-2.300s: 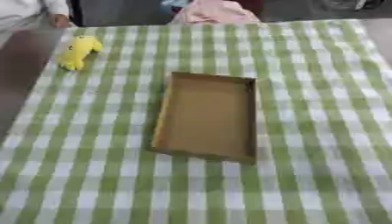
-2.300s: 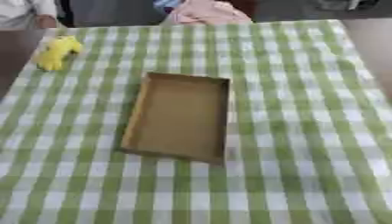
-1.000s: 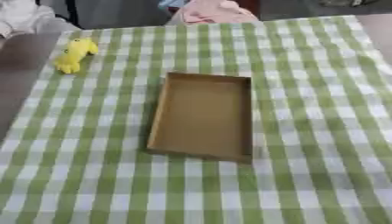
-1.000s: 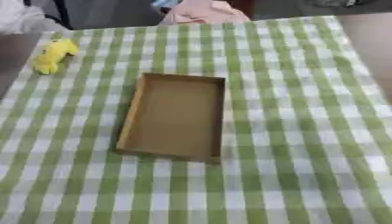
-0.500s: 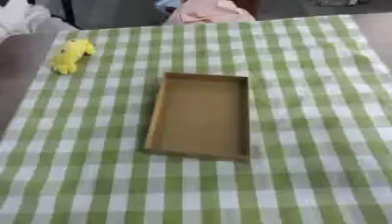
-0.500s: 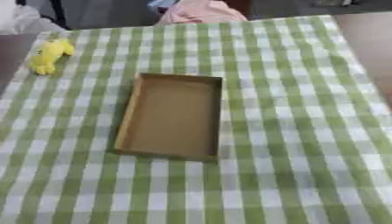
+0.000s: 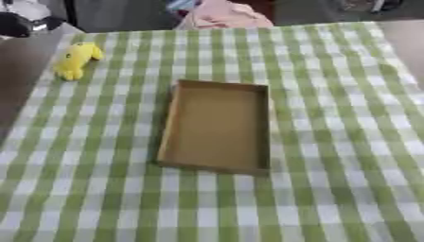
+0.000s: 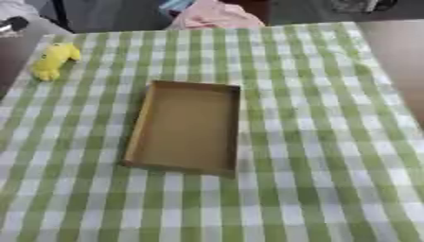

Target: Pick up objects on the table and place them in the box.

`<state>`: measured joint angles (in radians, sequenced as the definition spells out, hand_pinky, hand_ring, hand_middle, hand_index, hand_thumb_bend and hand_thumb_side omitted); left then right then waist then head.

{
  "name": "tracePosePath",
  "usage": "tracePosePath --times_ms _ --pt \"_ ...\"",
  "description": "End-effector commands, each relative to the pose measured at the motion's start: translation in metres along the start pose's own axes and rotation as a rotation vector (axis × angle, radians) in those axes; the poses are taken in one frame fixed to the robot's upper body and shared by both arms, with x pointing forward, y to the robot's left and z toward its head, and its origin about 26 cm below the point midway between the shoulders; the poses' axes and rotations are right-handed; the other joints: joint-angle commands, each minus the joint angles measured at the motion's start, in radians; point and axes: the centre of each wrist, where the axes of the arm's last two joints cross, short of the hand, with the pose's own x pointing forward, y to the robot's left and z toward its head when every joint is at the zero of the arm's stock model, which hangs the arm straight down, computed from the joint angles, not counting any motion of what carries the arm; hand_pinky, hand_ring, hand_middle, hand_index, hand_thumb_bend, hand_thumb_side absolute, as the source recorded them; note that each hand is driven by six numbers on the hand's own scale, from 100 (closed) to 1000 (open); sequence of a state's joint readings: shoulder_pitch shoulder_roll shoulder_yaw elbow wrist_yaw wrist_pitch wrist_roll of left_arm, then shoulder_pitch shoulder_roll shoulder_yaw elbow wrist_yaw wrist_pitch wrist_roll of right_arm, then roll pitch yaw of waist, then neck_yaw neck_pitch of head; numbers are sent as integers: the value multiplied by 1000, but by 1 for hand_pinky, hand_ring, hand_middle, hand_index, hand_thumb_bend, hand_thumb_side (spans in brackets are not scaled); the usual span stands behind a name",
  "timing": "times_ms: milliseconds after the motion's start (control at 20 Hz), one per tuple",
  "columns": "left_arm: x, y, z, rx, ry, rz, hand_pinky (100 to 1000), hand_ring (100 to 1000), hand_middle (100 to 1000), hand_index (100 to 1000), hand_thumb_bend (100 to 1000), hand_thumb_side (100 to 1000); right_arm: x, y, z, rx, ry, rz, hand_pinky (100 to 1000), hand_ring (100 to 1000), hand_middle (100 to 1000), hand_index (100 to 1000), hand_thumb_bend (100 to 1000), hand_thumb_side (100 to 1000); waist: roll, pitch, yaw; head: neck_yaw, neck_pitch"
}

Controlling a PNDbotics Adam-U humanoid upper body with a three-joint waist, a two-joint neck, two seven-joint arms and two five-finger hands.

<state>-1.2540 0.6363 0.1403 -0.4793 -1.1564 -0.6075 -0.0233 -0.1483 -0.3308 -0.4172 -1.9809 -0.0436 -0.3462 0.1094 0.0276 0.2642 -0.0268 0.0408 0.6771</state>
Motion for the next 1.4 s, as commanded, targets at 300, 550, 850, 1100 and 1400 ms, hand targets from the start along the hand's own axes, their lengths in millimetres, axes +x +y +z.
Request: tracePosePath --times_ms 300,550,850,1100,1400 --pt "20 -12 -20 -141 -1 -97 656 866 876 1000 669 606 6 -1 -5 18 -26 8 767 677 602 843 100 842 -7 -17 -5 10 -6" --pt "24 -18 -23 -222 19 -72 663 883 901 1000 658 400 6 0 -5 21 -26 11 767 677 601 843 100 844 -5 -14 -9 13 -9" --pt "23 -9 -25 -242 88 -35 658 896 920 1000 519 100 6 1 -5 22 -21 9 767 676 600 843 100 848 -1 -10 -12 13 -13" --pt "23 -3 -26 -268 143 -22 685 906 935 1000 561 100 6 2 -6 24 -20 6 767 676 600 844 100 850 2 -7 -15 15 -13" --pt "23 0 -26 -265 232 -23 754 943 949 1000 613 100 5 2 -6 24 -18 3 767 676 598 844 100 852 6 -3 -20 20 -15"
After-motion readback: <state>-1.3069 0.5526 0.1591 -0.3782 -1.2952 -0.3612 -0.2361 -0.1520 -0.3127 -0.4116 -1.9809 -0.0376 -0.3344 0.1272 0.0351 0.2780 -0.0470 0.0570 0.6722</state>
